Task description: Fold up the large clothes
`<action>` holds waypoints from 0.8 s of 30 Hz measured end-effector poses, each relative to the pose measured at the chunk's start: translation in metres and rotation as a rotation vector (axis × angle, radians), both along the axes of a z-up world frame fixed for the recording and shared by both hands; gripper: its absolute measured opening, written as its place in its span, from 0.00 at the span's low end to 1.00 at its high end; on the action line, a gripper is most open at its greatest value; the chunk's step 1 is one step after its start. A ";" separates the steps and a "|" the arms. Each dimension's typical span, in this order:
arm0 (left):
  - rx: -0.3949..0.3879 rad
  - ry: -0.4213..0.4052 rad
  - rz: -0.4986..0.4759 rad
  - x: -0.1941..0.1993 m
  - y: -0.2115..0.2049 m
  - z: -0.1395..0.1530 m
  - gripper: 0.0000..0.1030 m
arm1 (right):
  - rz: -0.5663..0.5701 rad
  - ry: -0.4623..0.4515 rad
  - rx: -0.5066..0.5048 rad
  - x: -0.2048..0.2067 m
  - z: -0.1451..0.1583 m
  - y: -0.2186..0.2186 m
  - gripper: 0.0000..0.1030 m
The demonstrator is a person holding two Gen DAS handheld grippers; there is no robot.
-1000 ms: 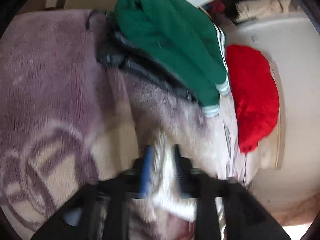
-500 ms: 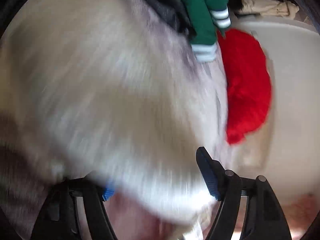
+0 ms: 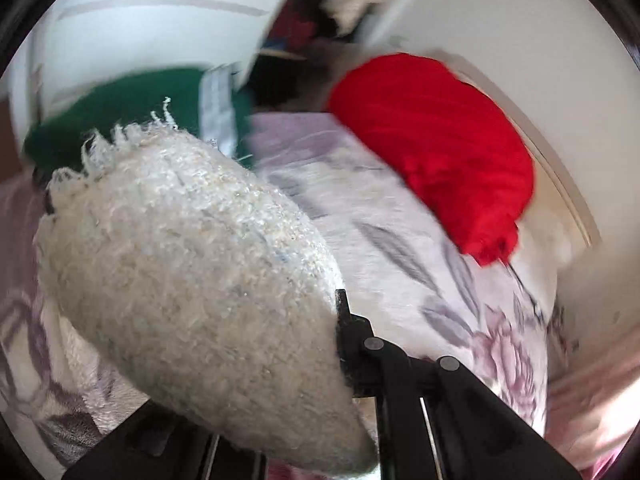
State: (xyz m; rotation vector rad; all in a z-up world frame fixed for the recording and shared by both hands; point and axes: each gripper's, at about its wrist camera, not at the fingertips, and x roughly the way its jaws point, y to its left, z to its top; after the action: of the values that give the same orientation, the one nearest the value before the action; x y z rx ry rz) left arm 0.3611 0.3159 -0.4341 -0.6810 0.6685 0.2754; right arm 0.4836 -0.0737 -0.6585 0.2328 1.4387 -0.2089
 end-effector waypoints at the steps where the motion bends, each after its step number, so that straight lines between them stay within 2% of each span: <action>1: 0.011 -0.011 -0.028 0.012 -0.011 0.002 0.05 | -0.034 0.029 0.104 -0.002 -0.009 -0.007 0.82; 2: 0.028 -0.024 -0.083 0.019 -0.035 0.019 0.05 | -0.072 0.019 0.181 -0.006 -0.009 -0.016 0.82; 5: 0.088 -0.045 -0.243 0.039 -0.113 0.050 0.05 | -0.142 -0.039 0.325 -0.023 0.007 -0.044 0.82; 6: 0.104 -0.046 -0.284 0.041 -0.134 0.055 0.05 | -0.178 -0.058 0.358 -0.033 0.013 -0.057 0.82; 7: 0.127 -0.039 -0.366 0.049 -0.178 0.061 0.05 | -0.218 -0.071 0.381 -0.044 0.019 -0.072 0.82; 9: 0.114 -0.028 -0.484 0.060 -0.246 0.060 0.05 | -0.294 -0.093 0.410 -0.063 0.026 -0.105 0.82; 11: 0.109 0.030 -0.608 0.076 -0.316 0.045 0.05 | -0.362 -0.100 0.423 -0.083 0.029 -0.141 0.82; 15: 0.116 0.157 -0.800 0.089 -0.440 -0.003 0.06 | -0.455 -0.117 0.363 -0.085 0.044 -0.231 0.82; 17: 0.140 0.232 -0.851 0.088 -0.478 -0.027 0.06 | -0.497 -0.118 0.356 -0.097 0.045 -0.264 0.82; 18: 0.157 0.300 -0.885 0.088 -0.500 -0.045 0.08 | -0.511 -0.119 0.353 -0.103 0.047 -0.276 0.82; 20: 0.167 0.390 -0.912 0.083 -0.518 -0.065 0.12 | -0.536 -0.122 0.351 -0.117 0.050 -0.303 0.82; 21: 0.181 0.418 -0.916 0.080 -0.523 -0.072 0.16 | -0.546 -0.123 0.352 -0.123 0.051 -0.316 0.82; 22: 0.181 0.419 -0.921 0.074 -0.525 -0.071 0.30 | -0.555 -0.126 0.355 -0.130 0.052 -0.330 0.82; 23: 0.158 0.406 -0.935 0.070 -0.521 -0.069 0.51 | -0.560 -0.131 0.358 -0.134 0.053 -0.336 0.82; 24: 0.121 0.384 -0.952 0.068 -0.518 -0.062 0.63 | -0.560 -0.135 0.363 -0.138 0.053 -0.343 0.82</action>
State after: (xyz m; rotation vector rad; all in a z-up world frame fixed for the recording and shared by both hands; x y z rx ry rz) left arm 0.4295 -0.2021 -0.4964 -0.1359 1.2536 -0.4463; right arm 0.3458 -0.4166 -0.6058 0.9336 1.2429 -0.3780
